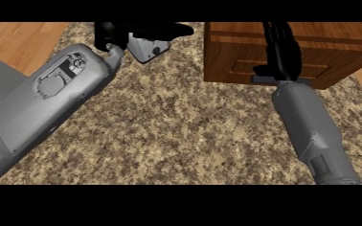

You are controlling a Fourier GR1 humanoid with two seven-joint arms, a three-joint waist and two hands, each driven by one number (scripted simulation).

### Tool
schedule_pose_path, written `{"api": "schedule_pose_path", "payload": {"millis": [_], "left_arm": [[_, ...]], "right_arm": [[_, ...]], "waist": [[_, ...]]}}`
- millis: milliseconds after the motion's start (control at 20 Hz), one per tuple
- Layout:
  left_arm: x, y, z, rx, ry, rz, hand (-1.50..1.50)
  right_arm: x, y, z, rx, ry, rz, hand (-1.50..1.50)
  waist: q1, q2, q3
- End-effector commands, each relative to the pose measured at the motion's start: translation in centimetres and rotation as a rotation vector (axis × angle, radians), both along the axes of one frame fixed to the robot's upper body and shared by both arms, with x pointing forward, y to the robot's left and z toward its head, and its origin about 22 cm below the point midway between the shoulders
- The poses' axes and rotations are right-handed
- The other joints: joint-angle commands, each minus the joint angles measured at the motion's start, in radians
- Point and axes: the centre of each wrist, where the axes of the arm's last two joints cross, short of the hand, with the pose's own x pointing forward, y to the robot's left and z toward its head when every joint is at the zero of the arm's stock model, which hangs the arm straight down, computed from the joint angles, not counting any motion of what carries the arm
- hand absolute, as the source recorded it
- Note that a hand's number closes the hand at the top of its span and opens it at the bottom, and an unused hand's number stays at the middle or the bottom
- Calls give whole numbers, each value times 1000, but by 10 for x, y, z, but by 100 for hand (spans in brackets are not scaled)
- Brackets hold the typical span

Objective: Pick up the can, place it into the drawer and close the drawer

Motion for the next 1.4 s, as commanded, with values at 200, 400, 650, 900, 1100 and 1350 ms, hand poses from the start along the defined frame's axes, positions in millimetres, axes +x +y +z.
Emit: {"api": "schedule_pose_path", "payload": {"millis": [200, 400, 650, 900, 1100, 1350], "left_arm": [[-16, 18, -23, 5, -10, 5, -150], [-23, 24, -27, 15, 8, -13, -150], [-34, 28, -25, 18, -6, -33, -150], [-37, 39, -41, 10, 0, -37, -150], [-44, 35, -43, 28, -9, -54, -150], [-41, 49, -45, 21, 4, -14, -150]], "right_arm": [[28, 20, 20, 9, -6, -1, -150], [36, 33, 32, 10, -5, -2, -150], [44, 18, 51, 26, -18, -22, -150], [47, 28, 55, 35, 10, 28, -150], [49, 48, 59, 185, -27, 73, -150], [54, 58, 79, 387, -51, 159, -150]], "waist": [[15, 20, 10], [21, 21, 10], [36, 27, 11], [31, 34, 11], [41, 31, 13], [20, 20, 13]]}}
